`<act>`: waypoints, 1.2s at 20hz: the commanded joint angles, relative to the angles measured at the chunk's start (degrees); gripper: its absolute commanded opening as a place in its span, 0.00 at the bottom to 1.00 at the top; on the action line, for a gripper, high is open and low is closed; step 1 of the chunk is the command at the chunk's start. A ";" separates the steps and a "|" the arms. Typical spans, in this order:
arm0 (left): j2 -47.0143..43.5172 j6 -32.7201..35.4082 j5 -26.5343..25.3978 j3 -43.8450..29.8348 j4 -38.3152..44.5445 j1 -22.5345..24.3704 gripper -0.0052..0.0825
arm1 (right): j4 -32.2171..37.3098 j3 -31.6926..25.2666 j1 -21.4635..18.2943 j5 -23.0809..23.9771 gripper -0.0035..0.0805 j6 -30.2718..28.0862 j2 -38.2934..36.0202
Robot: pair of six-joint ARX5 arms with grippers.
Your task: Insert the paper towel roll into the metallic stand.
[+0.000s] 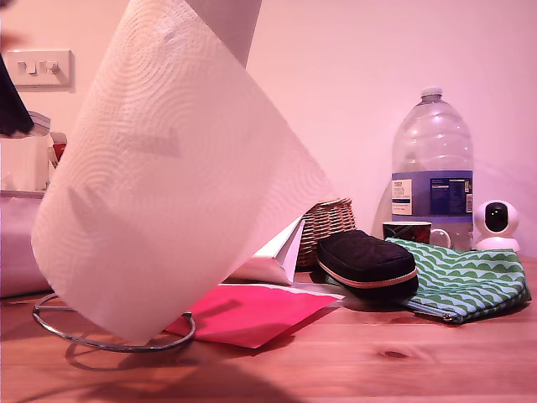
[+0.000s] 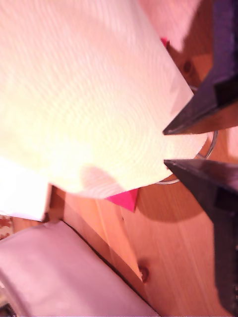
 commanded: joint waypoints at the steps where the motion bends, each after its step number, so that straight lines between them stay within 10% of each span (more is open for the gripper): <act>1: -0.81 -0.35 0.04 -0.92 0.09 -0.22 0.21 | 0.31 1.46 0.24 -0.07 0.31 -0.11 -0.70; 12: -1.86 -0.90 0.04 -0.92 0.66 -0.26 0.21 | 0.42 1.46 1.27 -2.97 0.32 -0.13 -0.72; 16: -1.79 -1.79 -0.17 -0.92 -1.14 -0.26 0.21 | 0.28 1.46 1.27 -2.38 0.02 -0.85 -0.72; 24: -2.34 0.24 -0.20 -0.92 5.20 -0.26 0.03 | 0.28 1.46 -0.92 2.82 0.03 -4.04 -2.45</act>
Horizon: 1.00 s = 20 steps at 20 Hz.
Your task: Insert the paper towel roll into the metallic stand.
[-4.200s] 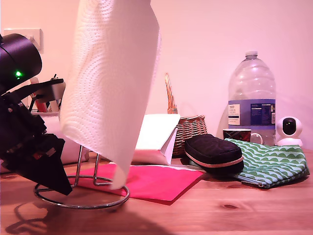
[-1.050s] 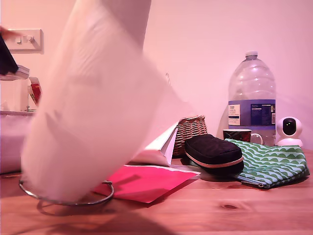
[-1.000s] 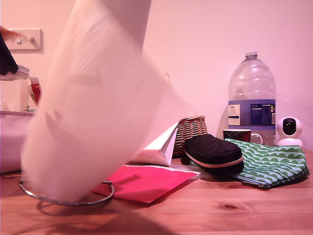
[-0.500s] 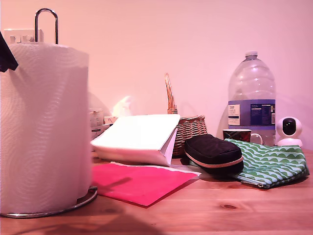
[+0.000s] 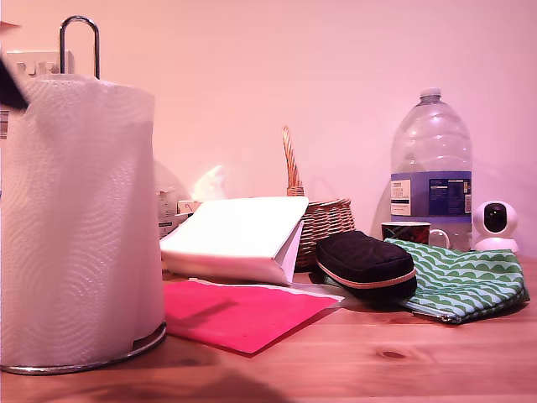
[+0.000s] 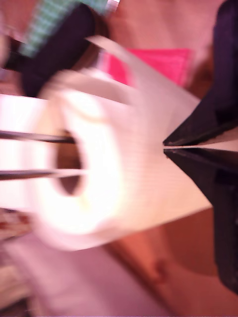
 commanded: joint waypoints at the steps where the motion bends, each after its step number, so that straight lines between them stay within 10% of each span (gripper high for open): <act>1: -0.22 2.25 -0.15 -0.92 1.92 -0.26 0.03 | 0.26 0.87 -0.98 1.95 0.03 -0.59 -2.95; 10: -0.20 6.47 -1.22 -0.94 4.52 2.47 0.03 | 0.66 -1.49 -2.75 7.72 0.03 -1.20 -10.69; 20: -0.22 6.86 0.61 -0.96 6.69 4.92 0.03 | 12.31 -25.75 -2.80 12.41 0.03 -0.92 -26.51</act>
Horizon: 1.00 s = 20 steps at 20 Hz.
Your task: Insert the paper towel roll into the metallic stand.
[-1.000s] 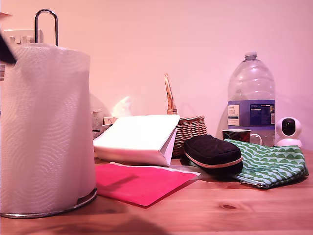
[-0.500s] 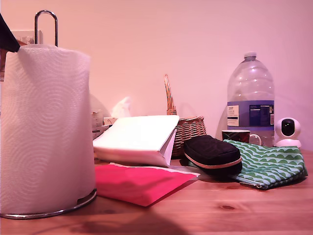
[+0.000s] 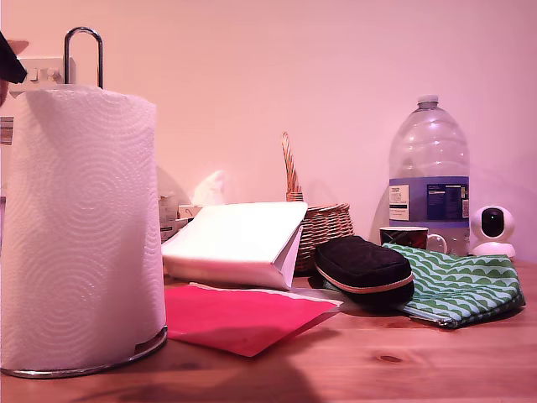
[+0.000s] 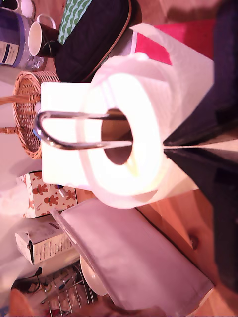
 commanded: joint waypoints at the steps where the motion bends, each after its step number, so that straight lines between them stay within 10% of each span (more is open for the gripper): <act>1: 0.11 0.24 0.79 -0.96 2.01 0.20 0.03 | 2.95 -4.83 0.22 0.57 0.03 0.07 -4.11; 10: 0.11 0.35 3.34 -1.33 6.38 0.48 0.03 | 22.32 -32.85 -6.56 1.66 0.03 -4.11 -23.74; 20: -3.96 1.29 13.05 -9.66 16.35 6.62 0.03 | 41.22 -53.81 -25.70 -13.05 0.03 -7.65 -31.39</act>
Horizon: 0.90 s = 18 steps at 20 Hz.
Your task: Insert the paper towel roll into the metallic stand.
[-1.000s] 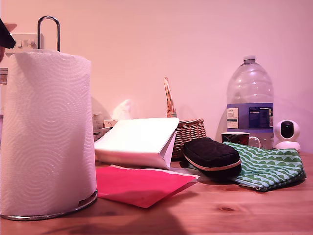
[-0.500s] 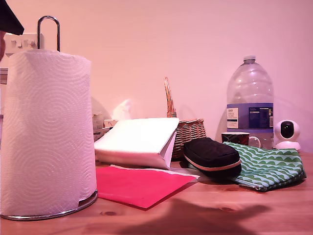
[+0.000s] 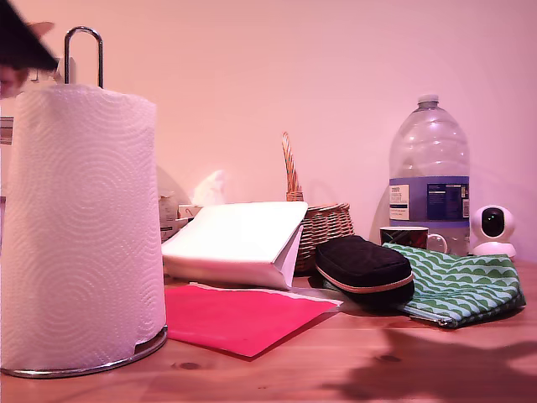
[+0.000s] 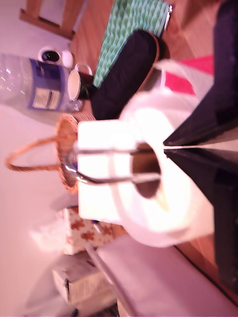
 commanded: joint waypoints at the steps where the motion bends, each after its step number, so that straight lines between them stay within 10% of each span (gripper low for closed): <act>1: -3.08 0.24 0.07 -1.44 0.59 1.44 0.03 | 2.91 -3.41 -2.62 -1.77 0.03 -0.11 -1.18; 9: -16.09 0.15 -2.67 -2.78 -5.18 4.22 0.03 | 18.38 -20.24 -12.72 -4.96 0.03 -0.11 -8.04; 18: -22.01 -1.25 -4.31 -2.80 -9.35 4.22 0.03 | 25.35 -35.17 -11.61 -6.43 0.03 4.85 -22.40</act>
